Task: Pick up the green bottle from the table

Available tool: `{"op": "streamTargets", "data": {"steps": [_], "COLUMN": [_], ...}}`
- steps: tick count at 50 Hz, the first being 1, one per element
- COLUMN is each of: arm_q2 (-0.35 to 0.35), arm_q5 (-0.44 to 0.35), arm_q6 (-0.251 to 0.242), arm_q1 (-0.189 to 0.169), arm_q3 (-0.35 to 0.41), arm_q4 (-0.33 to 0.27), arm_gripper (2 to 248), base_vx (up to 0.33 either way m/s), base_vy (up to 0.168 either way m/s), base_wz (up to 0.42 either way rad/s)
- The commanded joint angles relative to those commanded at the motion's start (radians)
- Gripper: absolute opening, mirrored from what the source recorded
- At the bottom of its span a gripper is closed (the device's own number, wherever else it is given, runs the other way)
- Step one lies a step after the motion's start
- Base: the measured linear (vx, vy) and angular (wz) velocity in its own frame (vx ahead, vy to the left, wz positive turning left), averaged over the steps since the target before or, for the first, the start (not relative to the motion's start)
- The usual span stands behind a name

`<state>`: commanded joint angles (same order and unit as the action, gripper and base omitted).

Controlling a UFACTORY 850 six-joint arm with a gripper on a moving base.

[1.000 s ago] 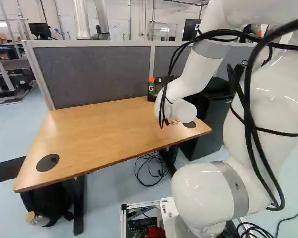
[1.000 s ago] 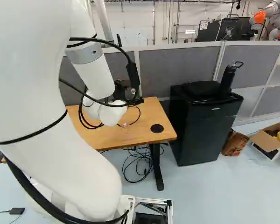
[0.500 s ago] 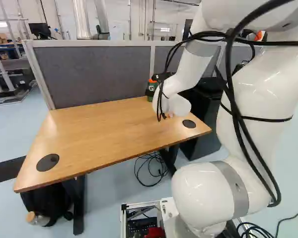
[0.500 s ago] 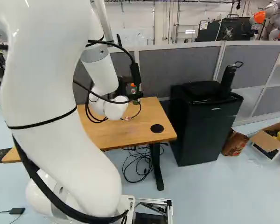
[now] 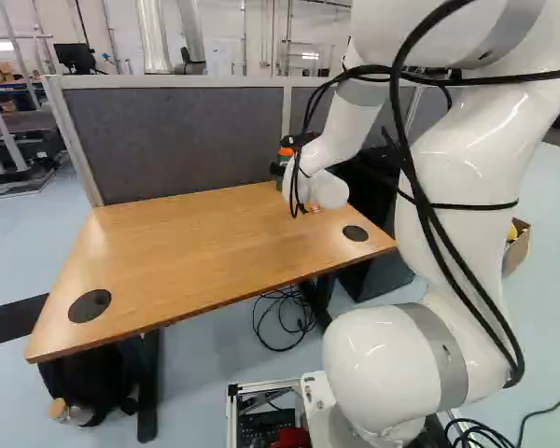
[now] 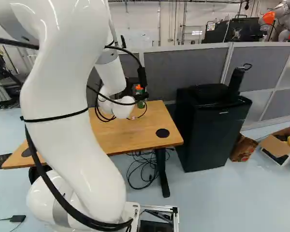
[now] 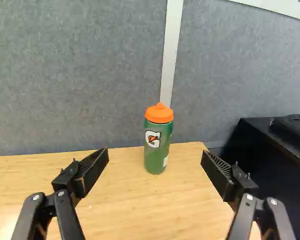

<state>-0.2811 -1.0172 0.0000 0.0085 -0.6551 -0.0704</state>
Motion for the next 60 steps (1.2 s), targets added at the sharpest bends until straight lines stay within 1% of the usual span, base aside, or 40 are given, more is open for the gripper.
{"op": "streamTargets", "data": {"steps": [60], "arm_q2": [-0.262], "arm_q5": [0.17], "arm_q6": [0.0], "arm_q1": [0.003], "arm_q3": [-0.33], "arm_q4": [0.0], "arm_gripper": [247], "base_vx": [0.0], "base_vy": [0.0], "base_wz": [0.0]}}
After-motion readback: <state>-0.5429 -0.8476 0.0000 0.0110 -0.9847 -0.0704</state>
